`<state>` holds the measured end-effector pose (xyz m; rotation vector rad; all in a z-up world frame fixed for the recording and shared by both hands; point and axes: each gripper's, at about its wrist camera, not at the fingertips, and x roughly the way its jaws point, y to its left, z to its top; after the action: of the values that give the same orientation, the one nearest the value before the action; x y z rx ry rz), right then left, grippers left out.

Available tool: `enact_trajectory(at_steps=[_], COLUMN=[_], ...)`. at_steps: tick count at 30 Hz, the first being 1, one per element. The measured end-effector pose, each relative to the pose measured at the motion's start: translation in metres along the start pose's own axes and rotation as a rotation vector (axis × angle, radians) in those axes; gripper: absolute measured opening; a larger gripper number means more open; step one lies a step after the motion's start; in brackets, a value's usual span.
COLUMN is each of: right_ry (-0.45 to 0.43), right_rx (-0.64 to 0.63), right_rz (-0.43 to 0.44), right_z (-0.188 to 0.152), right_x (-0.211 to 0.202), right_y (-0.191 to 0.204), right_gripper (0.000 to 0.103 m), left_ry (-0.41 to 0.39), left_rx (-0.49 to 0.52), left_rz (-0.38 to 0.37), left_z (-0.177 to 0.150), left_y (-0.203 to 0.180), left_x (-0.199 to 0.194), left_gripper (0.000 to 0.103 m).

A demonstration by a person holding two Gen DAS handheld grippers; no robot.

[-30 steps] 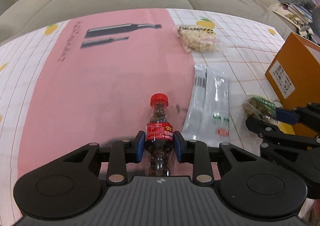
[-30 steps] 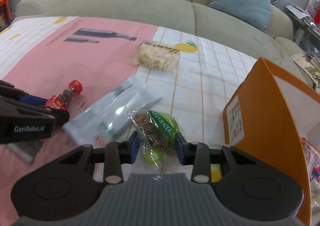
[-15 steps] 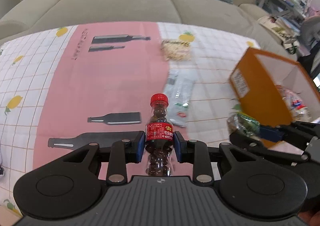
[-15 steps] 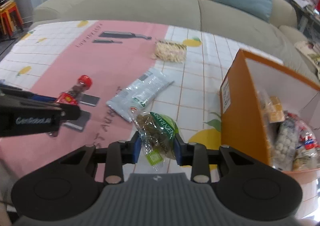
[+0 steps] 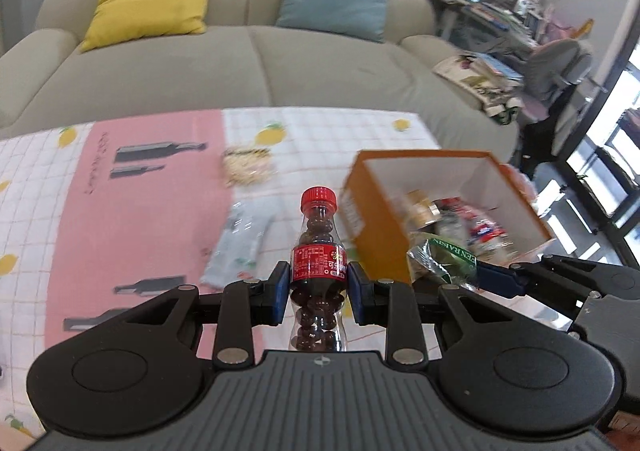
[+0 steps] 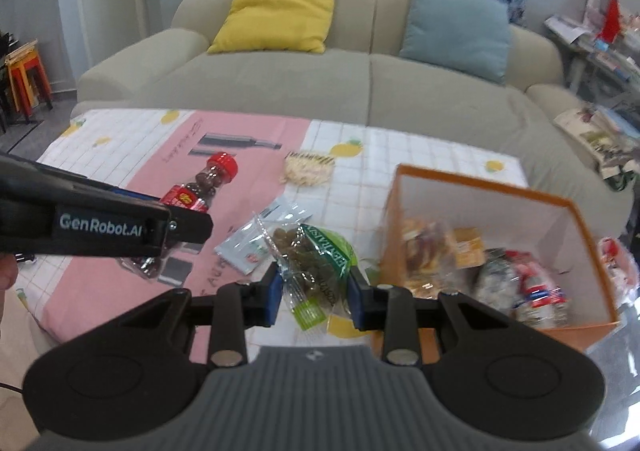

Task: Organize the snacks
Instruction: 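Carry the cola bottle and green bag into the orange box and open both tools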

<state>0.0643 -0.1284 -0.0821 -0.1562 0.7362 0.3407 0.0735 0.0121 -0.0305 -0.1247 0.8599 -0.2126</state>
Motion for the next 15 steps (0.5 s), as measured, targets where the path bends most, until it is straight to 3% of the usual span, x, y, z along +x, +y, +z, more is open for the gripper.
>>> enact_trajectory(at_steps=[9, 15], right_ry=[-0.074, -0.04], right_rx=[0.006, 0.041], right_rz=[-0.051, -0.018], right_z=[0.008, 0.029], right_x=[-0.044, -0.051], right_y=[-0.051, -0.106], right_gripper=[0.031, 0.031], left_ry=[-0.043, -0.011], left_rx=[0.147, 0.197], left_rz=[-0.029, -0.137], left_z=[0.032, 0.051], left_y=[-0.063, -0.101], left_x=[0.006, 0.025], left_gripper=[0.033, 0.033])
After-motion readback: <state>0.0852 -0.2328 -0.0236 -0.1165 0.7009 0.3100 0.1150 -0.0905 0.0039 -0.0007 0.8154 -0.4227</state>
